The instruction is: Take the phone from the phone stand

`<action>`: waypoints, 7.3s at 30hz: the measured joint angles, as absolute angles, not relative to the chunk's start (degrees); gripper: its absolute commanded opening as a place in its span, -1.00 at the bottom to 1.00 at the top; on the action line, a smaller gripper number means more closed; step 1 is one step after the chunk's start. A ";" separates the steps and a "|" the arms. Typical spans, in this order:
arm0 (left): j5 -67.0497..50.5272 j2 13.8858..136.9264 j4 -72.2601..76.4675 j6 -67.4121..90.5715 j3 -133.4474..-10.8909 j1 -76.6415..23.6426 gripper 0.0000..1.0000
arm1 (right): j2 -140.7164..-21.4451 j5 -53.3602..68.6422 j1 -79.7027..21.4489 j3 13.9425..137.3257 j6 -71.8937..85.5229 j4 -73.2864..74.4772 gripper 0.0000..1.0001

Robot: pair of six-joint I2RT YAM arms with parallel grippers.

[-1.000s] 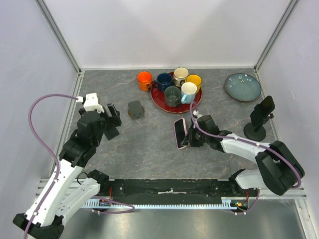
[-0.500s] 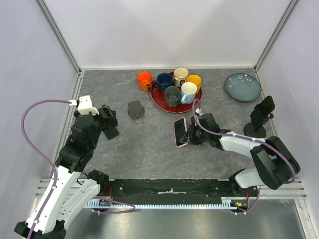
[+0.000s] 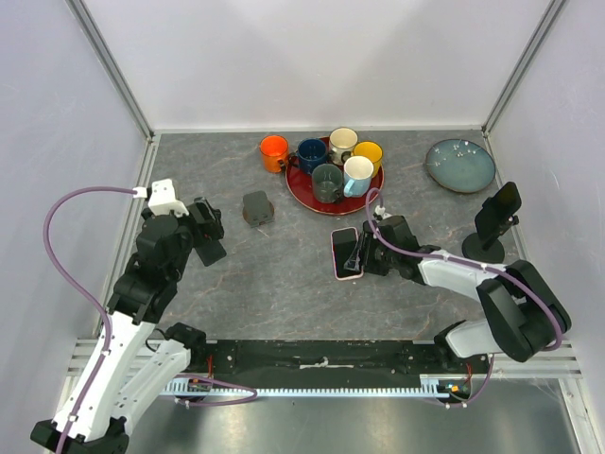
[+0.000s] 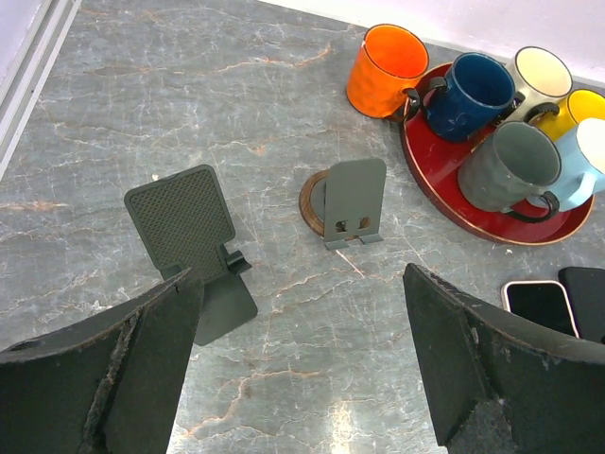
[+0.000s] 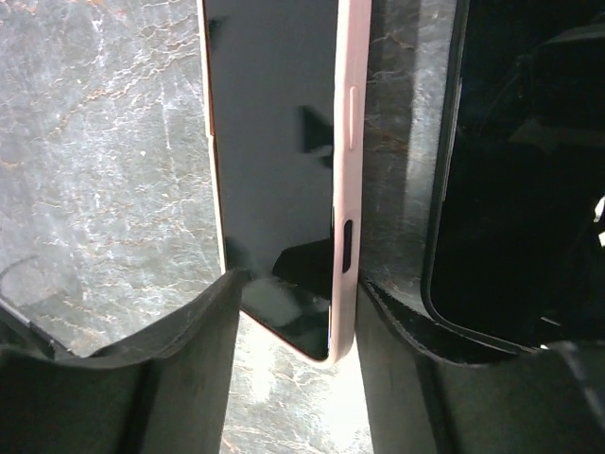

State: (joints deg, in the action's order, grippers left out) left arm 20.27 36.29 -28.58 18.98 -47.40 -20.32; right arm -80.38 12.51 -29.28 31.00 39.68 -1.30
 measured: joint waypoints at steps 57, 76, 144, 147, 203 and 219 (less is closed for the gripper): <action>20.97 11.14 -37.60 22.48 -38.94 -28.80 0.86 | -59.90 -31.59 6.68 72.60 17.37 40.36 0.95; 23.97 7.05 -37.63 22.65 -38.48 -34.63 0.86 | -53.65 -9.61 19.03 49.23 11.31 18.70 0.30; 23.53 11.62 -37.60 22.65 -38.22 -29.21 0.84 | -72.12 6.92 -47.64 59.75 12.23 3.27 -1.00; 23.53 11.79 -37.60 22.68 -38.17 -29.21 0.84 | -77.69 6.81 -51.94 59.90 12.34 0.16 -1.00; 0.32 35.00 -31.14 27.57 -48.86 -34.26 0.87 | -59.96 -4.16 -47.81 37.95 10.35 -12.88 0.96; 38.04 48.73 -38.76 35.07 -57.60 -63.68 0.87 | -69.60 5.50 -47.77 26.37 12.29 -32.36 0.96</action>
State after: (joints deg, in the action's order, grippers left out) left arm 38.04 48.73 -38.76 35.07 -57.60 -63.68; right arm -69.60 5.50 -47.77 26.37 12.29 -32.36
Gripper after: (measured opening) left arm 0.935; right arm 0.982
